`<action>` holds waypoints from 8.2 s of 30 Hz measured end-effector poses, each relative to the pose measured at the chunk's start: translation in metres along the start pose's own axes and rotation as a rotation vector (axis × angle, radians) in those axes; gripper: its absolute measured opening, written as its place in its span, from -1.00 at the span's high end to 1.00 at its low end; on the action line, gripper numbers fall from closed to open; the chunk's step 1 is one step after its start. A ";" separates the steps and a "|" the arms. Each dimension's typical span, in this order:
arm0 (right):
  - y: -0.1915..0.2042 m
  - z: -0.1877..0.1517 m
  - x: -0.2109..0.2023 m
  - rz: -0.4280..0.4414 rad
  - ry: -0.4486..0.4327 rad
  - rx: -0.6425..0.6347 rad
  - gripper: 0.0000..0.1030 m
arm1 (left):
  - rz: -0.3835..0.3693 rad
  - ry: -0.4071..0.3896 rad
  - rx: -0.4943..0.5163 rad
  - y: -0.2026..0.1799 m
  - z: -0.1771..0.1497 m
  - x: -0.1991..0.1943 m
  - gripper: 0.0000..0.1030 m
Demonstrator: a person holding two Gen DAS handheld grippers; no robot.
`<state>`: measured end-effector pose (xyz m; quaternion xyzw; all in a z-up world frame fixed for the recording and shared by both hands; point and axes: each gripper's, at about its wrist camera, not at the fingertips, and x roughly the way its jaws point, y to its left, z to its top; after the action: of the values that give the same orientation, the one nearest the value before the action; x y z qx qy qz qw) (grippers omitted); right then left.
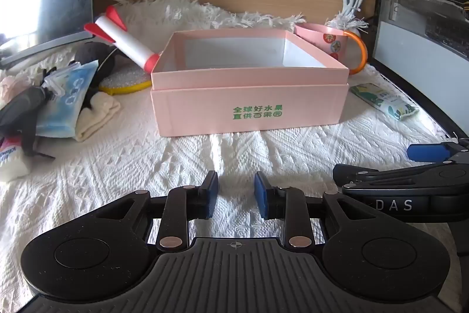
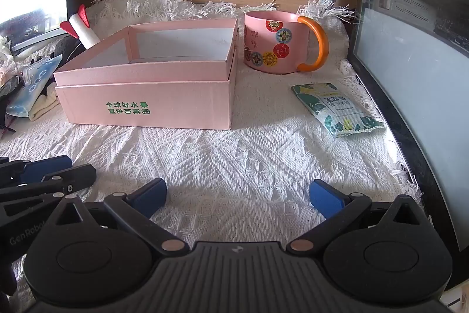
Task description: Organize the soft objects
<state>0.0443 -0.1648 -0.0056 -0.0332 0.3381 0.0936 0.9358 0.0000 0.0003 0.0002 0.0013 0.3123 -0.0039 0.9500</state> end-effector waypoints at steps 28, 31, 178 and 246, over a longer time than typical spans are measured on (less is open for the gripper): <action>0.000 0.000 0.000 0.001 0.001 0.000 -1.00 | 0.002 0.000 0.003 0.000 0.000 0.000 0.40; 0.000 0.000 0.000 0.001 0.001 0.000 -1.00 | 0.002 0.000 0.002 0.000 0.000 0.000 0.40; 0.105 0.003 -0.062 0.078 0.118 -0.217 0.59 | -0.034 -0.013 -0.594 0.319 0.091 0.030 0.36; 0.055 0.177 0.010 0.088 -0.019 -0.077 -0.11 | -0.339 0.180 -0.129 0.164 0.044 -0.023 0.62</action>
<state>0.1522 -0.0872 0.1243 -0.0534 0.3265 0.1479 0.9320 0.0091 0.1643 0.0491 -0.1116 0.3911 -0.1438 0.9022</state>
